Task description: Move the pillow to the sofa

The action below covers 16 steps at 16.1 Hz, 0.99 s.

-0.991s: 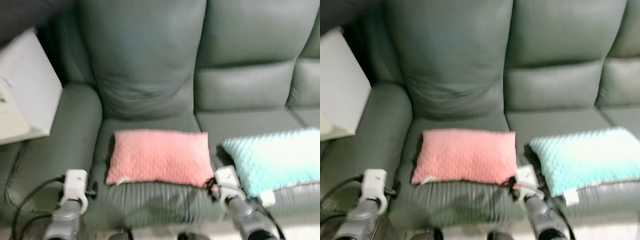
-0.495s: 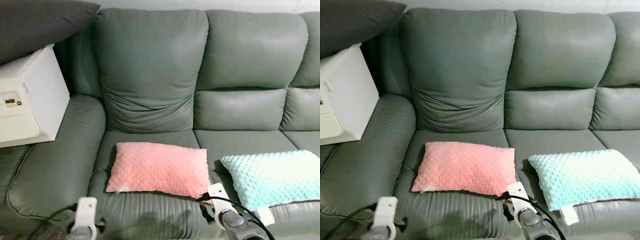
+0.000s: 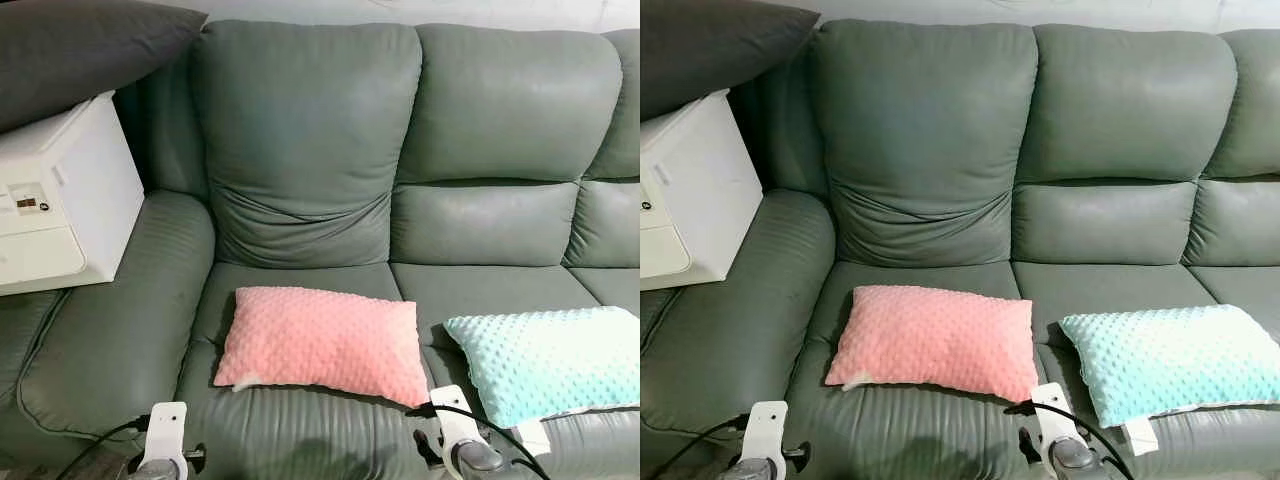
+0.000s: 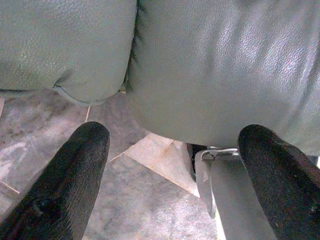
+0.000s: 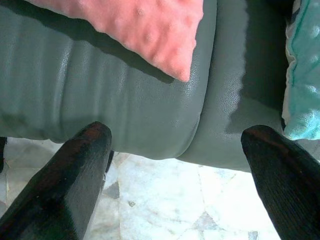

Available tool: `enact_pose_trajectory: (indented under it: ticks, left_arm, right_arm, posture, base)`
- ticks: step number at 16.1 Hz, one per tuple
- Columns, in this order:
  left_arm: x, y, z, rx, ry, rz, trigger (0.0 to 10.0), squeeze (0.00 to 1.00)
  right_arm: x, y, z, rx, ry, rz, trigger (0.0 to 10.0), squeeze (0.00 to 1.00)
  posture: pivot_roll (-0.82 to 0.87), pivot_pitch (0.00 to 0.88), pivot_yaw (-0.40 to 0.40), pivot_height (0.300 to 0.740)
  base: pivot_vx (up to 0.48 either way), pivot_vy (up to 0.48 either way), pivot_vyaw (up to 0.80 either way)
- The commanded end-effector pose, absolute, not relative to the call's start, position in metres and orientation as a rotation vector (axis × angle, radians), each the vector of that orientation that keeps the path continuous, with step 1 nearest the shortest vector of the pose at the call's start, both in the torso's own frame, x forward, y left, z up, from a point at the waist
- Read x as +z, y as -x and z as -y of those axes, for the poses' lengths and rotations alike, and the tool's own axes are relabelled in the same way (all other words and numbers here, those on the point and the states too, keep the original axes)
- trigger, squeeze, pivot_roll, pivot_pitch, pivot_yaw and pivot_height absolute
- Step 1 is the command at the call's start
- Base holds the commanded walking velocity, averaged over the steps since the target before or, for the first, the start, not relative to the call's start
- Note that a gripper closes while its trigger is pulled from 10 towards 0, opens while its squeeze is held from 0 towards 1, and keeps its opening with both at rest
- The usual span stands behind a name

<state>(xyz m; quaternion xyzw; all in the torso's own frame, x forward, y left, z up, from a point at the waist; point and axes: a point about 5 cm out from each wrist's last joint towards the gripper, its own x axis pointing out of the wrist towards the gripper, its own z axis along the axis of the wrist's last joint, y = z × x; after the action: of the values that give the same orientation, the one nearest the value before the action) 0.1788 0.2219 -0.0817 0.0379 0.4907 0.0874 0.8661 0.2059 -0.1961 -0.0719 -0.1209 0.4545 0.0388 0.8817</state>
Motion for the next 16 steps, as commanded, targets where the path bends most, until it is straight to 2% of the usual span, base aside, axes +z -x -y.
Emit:
enact_pose_trajectory:
  ticks: [1,6,12,16]
  left_arm:
    - [-0.082,-0.177,-0.225,0.177,-0.078,-1.038,10.0,0.00]
    - [-0.080,-0.178,-0.231,0.188,-0.073,-1.041,10.0,0.00]
    - [-0.080,-0.178,-0.233,0.178,-0.106,-1.048,10.0,0.00]
    - [-0.083,-0.181,-0.215,0.160,-0.096,-1.050,10.0,0.00]
  right_arm:
    - [-0.072,-0.205,0.201,0.073,0.259,-0.959,10.0,0.00]
    - [-0.072,-0.205,0.197,0.105,0.295,-0.961,10.0,0.00]
    - [-0.073,-0.205,0.192,0.101,0.260,-0.964,10.0,0.00]
    - [-0.074,-0.204,0.191,0.097,0.253,-0.967,10.0,0.00]
  posture:
    - [-0.08,0.000,-0.024,0.740]
    - [-0.07,0.000,-0.027,0.740]
    - [-0.07,0.000,-0.006,0.740]
    - [-0.07,0.000,-0.003,0.740]
  base:
    - [0.000,0.000,0.00]
    - [0.000,0.000,0.00]
    - [-0.269,0.000,0.00]
    - [-0.331,0.000,0.00]
